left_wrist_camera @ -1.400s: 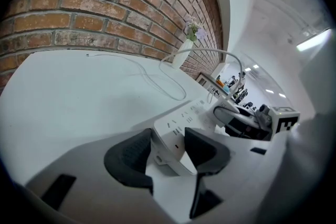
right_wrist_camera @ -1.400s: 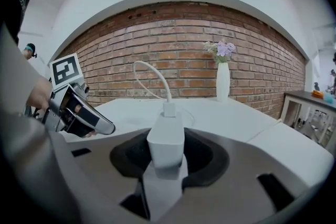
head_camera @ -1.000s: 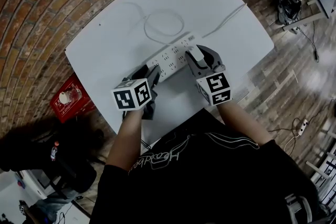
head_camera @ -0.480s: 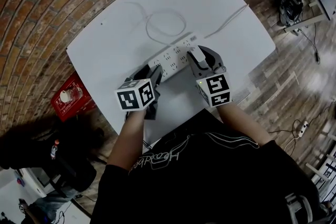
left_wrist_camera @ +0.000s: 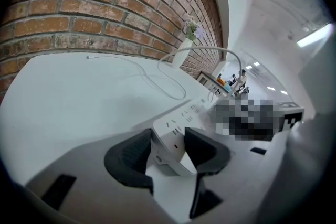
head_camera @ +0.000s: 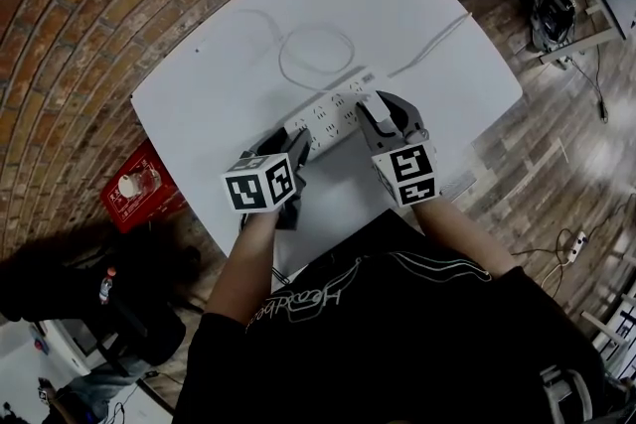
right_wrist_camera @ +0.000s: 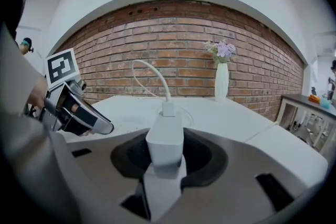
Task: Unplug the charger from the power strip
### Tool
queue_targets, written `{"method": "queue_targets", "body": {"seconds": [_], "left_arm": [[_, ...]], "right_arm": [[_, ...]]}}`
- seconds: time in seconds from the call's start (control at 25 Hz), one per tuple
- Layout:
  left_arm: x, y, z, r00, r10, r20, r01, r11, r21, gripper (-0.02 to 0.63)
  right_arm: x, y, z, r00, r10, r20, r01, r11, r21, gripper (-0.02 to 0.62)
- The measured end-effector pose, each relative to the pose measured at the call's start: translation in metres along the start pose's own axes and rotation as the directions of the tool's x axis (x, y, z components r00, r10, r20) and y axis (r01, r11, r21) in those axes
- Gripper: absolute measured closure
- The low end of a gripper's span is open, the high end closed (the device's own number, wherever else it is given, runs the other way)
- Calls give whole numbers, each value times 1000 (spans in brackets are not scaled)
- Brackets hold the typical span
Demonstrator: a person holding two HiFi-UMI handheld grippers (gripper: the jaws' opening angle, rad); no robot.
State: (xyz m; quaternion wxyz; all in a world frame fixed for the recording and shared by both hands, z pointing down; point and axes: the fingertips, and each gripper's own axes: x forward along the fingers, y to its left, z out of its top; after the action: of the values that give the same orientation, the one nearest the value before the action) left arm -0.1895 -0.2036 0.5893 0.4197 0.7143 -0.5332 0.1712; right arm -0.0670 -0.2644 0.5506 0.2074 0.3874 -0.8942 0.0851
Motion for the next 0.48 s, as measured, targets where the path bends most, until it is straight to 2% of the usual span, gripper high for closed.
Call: {"method": "queue_targets", "body": {"seconds": [0.28,0.48], "left_arm": [[0,0,1,1000,-10,1,10,1000,13,407],[0,-2,0,1000,0,-2,0,1000,10,407]], "right_arm": [[1,-4,-4,999,42,4,-43,997,59,477],[-2,-1,0,1000,5,-18,-5,1000,8,477]]}}
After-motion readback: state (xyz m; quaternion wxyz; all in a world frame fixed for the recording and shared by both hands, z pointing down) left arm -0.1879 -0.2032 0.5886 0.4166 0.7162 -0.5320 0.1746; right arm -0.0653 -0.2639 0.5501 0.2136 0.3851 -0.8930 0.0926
